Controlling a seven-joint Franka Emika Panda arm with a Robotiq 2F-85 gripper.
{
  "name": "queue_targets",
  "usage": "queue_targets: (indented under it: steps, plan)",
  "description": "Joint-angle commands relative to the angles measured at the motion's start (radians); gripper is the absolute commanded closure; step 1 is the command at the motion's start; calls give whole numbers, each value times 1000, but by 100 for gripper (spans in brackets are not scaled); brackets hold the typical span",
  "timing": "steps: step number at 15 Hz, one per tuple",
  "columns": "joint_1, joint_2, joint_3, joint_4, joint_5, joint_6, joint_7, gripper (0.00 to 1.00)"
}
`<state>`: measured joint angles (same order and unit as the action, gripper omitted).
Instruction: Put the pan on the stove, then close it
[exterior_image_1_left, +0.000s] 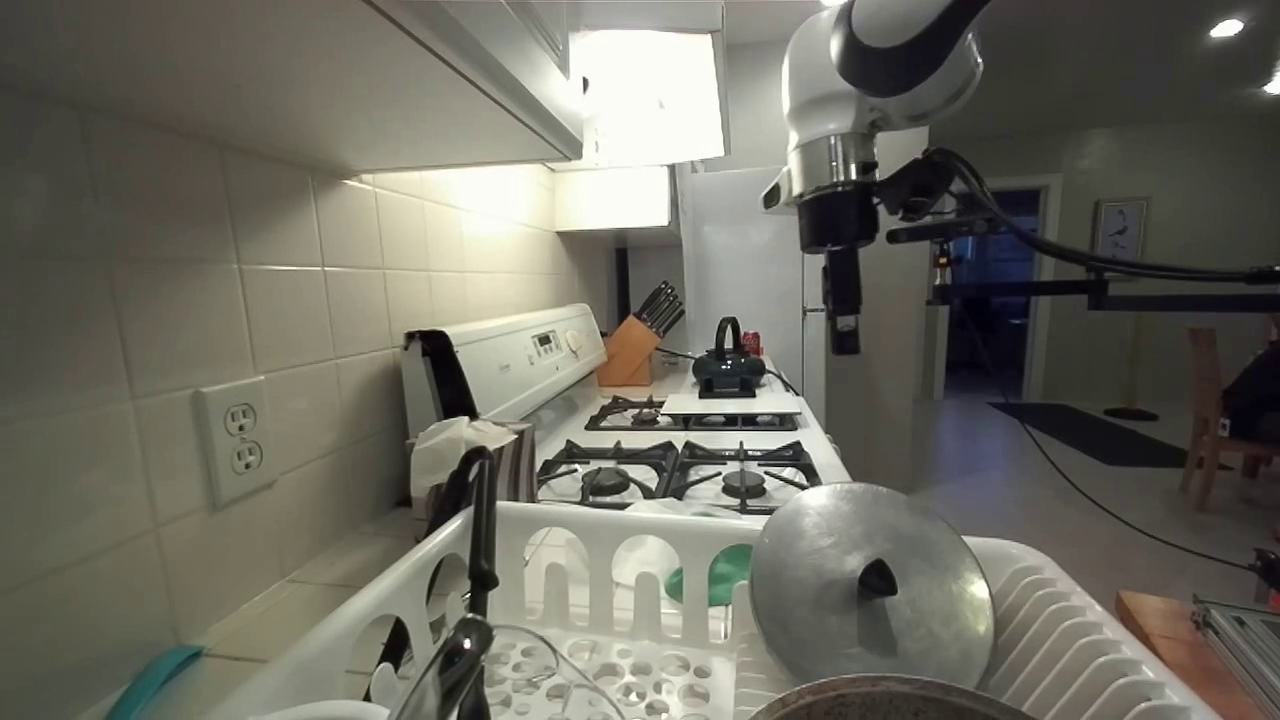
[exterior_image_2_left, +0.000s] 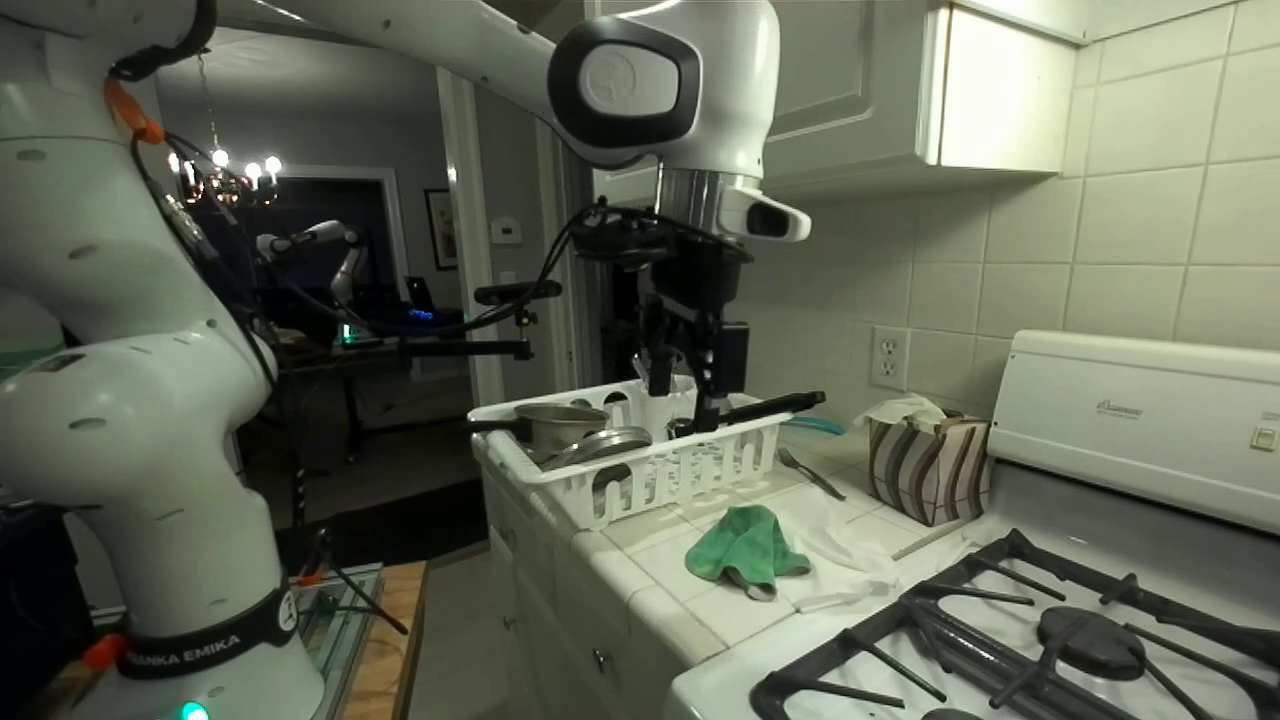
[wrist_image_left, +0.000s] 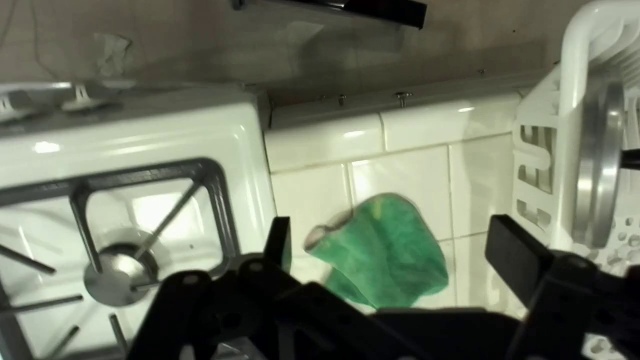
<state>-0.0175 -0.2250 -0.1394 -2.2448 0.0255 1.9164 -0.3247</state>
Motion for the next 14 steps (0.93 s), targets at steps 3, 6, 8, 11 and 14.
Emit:
queue_targets:
  steps: [3,6,8,11,14]
  plan:
    - [126,178,168,173,43,-16,-36,0]
    - [182,217,250,222,15,-43,-65,0]
    - [174,200,258,186,9,-13,-31,0]
    - [186,215,278,224,2,-48,-54,0]
    - [189,227,282,229,-4,-36,-39,0]
